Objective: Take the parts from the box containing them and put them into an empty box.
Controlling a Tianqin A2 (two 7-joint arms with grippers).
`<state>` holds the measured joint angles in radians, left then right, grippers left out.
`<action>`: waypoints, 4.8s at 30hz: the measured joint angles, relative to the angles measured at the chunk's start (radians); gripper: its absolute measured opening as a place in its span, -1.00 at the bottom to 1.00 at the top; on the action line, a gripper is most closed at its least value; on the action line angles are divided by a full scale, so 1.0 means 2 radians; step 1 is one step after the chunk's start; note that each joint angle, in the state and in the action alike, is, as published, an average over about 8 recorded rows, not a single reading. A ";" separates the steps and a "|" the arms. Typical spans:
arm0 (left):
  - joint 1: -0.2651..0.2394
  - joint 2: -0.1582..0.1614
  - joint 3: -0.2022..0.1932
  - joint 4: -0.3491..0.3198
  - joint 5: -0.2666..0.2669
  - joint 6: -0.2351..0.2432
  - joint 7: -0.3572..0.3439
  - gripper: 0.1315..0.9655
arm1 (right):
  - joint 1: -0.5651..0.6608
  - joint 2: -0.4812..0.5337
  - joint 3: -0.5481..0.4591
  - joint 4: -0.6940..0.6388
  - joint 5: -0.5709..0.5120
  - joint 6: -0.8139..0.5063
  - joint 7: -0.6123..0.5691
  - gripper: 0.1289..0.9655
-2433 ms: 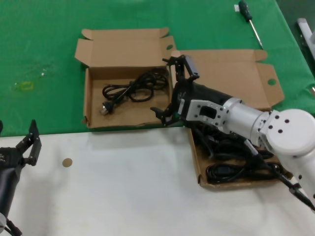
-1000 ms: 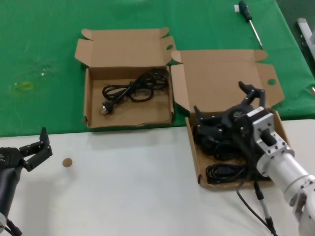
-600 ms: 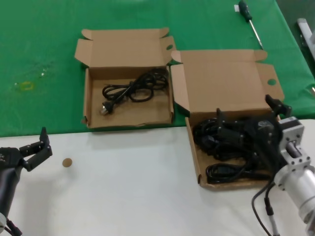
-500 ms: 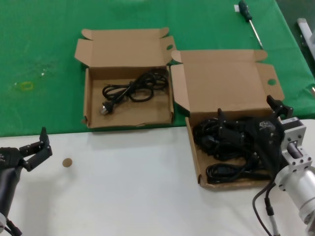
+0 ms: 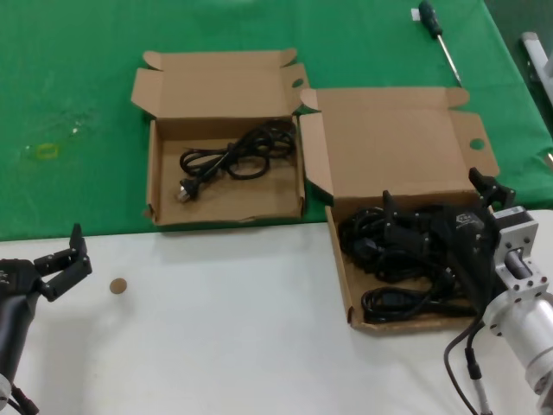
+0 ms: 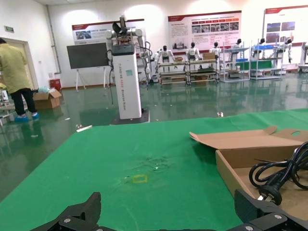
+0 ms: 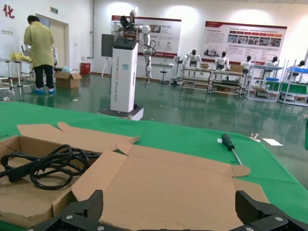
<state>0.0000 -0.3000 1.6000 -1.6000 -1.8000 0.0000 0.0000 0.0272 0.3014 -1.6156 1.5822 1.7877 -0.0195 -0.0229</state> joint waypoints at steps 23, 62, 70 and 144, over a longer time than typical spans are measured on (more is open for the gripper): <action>0.000 0.000 0.000 0.000 0.000 0.000 0.000 1.00 | 0.000 0.000 0.000 0.000 0.000 0.000 0.000 1.00; 0.000 0.000 0.000 0.000 0.000 0.000 0.000 1.00 | 0.000 0.000 0.000 0.000 0.000 0.000 0.000 1.00; 0.000 0.000 0.000 0.000 0.000 0.000 0.000 1.00 | 0.000 0.000 0.000 0.000 0.000 0.000 0.000 1.00; 0.000 0.000 0.000 0.000 0.000 0.000 0.000 1.00 | 0.000 0.000 0.000 0.000 0.000 0.000 0.000 1.00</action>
<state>0.0000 -0.3000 1.6000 -1.6000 -1.8000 0.0000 0.0000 0.0272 0.3014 -1.6156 1.5822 1.7877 -0.0195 -0.0229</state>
